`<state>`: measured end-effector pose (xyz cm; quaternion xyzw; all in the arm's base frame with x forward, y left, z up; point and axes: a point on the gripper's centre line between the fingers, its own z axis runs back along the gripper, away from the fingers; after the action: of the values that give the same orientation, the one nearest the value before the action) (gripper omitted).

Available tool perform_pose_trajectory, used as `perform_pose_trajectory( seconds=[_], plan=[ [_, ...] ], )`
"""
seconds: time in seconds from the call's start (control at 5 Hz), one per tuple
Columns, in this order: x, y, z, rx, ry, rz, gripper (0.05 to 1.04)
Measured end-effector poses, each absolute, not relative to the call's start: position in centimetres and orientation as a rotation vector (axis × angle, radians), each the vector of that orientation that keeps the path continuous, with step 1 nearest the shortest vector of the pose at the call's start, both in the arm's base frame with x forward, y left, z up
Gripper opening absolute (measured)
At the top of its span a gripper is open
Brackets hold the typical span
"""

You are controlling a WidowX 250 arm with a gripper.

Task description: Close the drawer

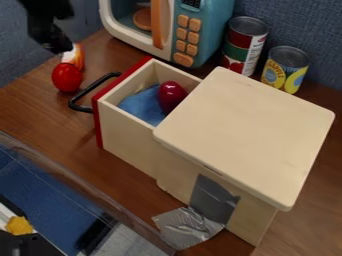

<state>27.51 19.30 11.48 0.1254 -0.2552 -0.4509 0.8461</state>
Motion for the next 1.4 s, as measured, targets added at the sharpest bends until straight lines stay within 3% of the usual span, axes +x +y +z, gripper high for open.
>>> perform_pose_trajectory(
  seconds=[0.2, 0.6, 0.8, 1.0, 1.4],
  plan=[
    [28.9, 21.1, 10.3, 0.296, -0.504, -1.044, 1.001],
    [30.5, 21.5, 8.2, 0.233, -0.406, -1.281, 1.001],
    [30.9, 20.9, 7.9, 0.247, -0.371, -1.344, 1.001],
    [30.1, 19.6, 6.6, 0.202, -0.363, -1.361, 1.001],
    [29.4, 18.0, 4.9, 0.222, -0.314, -1.387, 1.001]
  ],
)
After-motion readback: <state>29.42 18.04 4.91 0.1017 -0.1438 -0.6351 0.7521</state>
